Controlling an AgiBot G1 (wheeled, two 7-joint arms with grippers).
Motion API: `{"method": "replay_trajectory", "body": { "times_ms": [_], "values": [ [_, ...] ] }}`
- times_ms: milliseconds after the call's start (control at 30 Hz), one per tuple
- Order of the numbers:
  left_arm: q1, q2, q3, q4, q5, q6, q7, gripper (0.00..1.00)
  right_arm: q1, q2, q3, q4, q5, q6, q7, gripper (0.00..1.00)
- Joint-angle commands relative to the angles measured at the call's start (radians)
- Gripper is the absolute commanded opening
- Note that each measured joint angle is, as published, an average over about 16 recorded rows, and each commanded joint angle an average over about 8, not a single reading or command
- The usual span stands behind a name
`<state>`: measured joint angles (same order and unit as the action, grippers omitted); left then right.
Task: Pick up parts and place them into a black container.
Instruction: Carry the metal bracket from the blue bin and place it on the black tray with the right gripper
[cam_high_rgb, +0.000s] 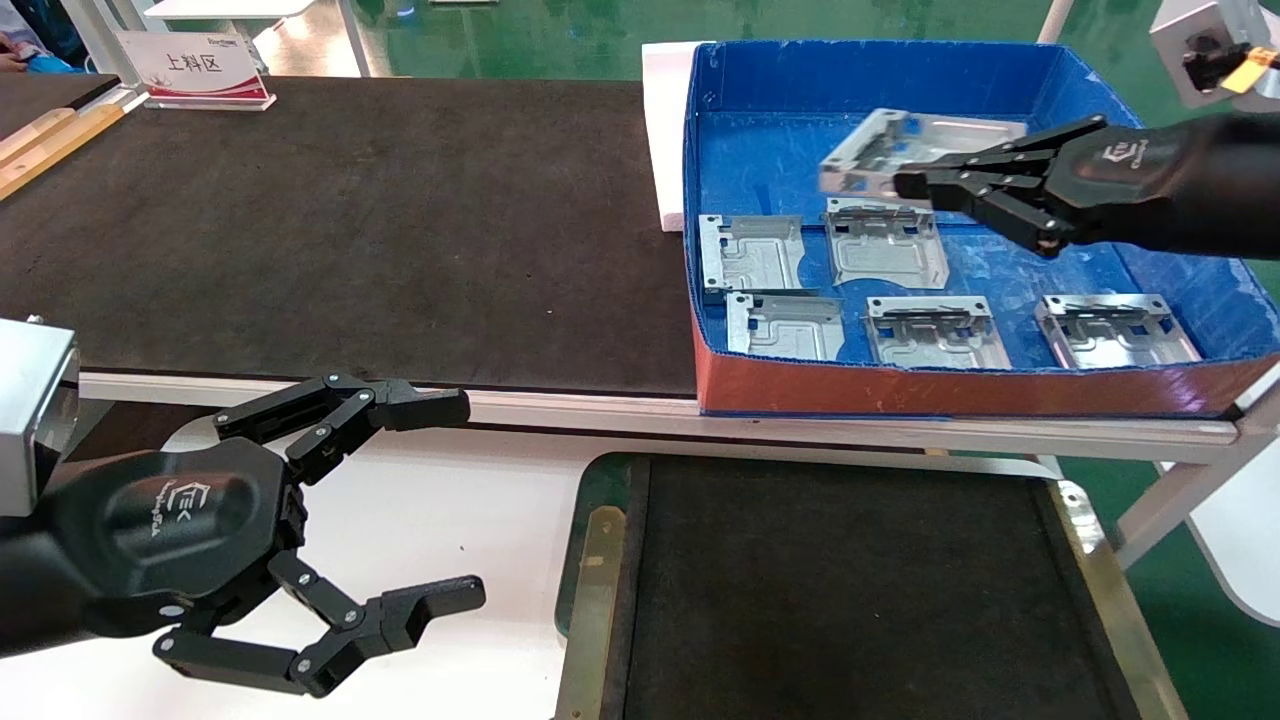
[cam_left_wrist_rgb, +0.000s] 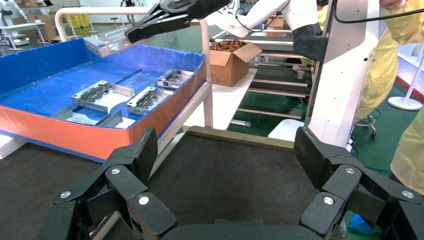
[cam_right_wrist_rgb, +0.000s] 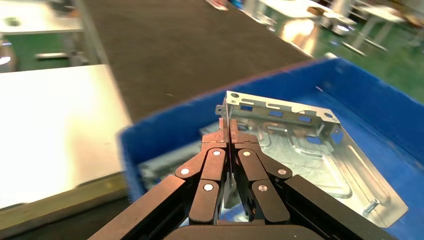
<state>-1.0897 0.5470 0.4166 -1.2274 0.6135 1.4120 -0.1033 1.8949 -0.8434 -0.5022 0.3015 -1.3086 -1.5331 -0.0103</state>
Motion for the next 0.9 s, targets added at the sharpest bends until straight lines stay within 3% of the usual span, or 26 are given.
{"method": "replay_trajectory", "body": {
  "times_ms": [33, 267, 600, 900],
  "values": [
    [0.000, 0.000, 0.000, 0.000, 0.000, 0.000, 0.000, 1.00, 0.000, 0.003, 0.002, 0.021, 0.005, -0.042, -0.002, 0.00],
    [0.000, 0.000, 0.000, 0.000, 0.000, 0.000, 0.000, 1.00, -0.091, 0.045, -0.037, 0.287, 0.110, -0.060, 0.120, 0.00],
    [0.000, 0.000, 0.000, 0.000, 0.000, 0.000, 0.000, 1.00, -0.266, 0.151, -0.062, 0.730, 0.279, -0.010, 0.321, 0.00],
    [0.000, 0.000, 0.000, 0.000, 0.000, 0.000, 0.000, 1.00, -0.461, 0.211, -0.072, 0.980, 0.329, 0.073, 0.384, 0.00]
  ]
}}
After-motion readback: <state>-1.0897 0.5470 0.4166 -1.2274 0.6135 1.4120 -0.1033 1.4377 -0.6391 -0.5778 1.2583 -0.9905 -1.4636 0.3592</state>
